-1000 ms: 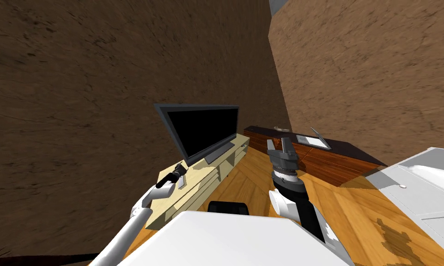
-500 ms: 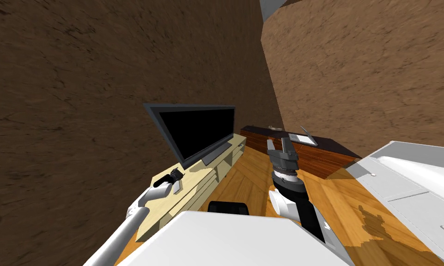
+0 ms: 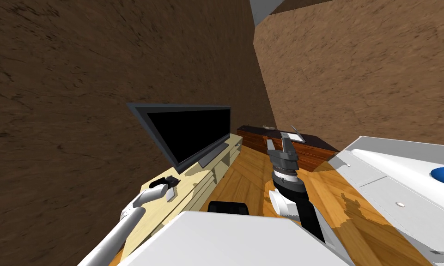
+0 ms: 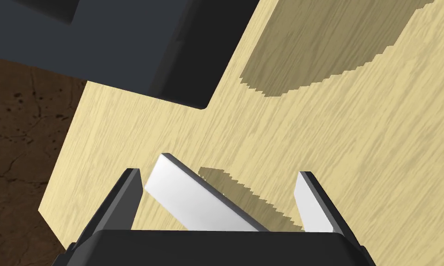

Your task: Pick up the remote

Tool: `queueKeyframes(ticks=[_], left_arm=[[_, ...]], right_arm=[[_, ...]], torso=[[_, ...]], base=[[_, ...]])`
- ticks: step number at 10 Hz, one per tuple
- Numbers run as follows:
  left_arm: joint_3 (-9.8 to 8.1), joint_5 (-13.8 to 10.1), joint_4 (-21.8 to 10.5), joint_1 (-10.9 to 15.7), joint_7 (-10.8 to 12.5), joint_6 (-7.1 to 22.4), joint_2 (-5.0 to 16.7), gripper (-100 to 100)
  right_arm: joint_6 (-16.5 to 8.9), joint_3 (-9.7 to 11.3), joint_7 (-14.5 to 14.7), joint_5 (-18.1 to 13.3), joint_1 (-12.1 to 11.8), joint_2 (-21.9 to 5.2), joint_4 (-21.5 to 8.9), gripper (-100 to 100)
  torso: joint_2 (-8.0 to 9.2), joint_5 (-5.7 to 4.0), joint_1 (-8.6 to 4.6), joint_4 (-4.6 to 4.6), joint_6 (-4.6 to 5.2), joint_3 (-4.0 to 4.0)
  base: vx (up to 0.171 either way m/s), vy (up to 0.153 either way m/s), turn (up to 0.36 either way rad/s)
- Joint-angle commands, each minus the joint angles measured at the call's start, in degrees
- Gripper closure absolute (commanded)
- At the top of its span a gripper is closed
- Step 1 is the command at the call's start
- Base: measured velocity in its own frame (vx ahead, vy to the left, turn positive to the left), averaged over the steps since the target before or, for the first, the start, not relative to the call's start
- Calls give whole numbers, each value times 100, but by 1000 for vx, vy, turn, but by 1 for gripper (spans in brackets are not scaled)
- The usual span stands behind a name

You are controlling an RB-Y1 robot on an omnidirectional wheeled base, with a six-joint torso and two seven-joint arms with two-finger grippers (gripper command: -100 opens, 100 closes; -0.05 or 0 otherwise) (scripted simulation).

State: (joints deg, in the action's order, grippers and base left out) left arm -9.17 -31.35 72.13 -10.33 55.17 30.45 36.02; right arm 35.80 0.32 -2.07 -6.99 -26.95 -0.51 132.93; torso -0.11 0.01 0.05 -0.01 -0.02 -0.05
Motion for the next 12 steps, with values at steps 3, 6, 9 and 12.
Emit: queueKeyframes(ticks=[3,6,9,12], left_arm=[[-93,-367,-653,65,367,459,168,-100],[-219,-797,-1266,179,805,884,351,-100],[-283,-1006,-1804,231,1018,1157,442,-100],[-413,-1406,-2335,326,1400,1549,620,-100]], right_arm=[[0,0,0,0,0,0,0,0],[0,-1,0,0,-1,0,0,0],[0,0,0,0,0,0,0,0],[0,-1,0,0,-1,0,0,0]], torso=[[1,0,3,0,-2,1],[2,1,4,0,-6,1],[-1,1,6,0,-3,-1],[1,1,4,-1,-6,0]], base=[[23,9,-117],[26,13,-127],[26,17,-95],[28,18,-108]])
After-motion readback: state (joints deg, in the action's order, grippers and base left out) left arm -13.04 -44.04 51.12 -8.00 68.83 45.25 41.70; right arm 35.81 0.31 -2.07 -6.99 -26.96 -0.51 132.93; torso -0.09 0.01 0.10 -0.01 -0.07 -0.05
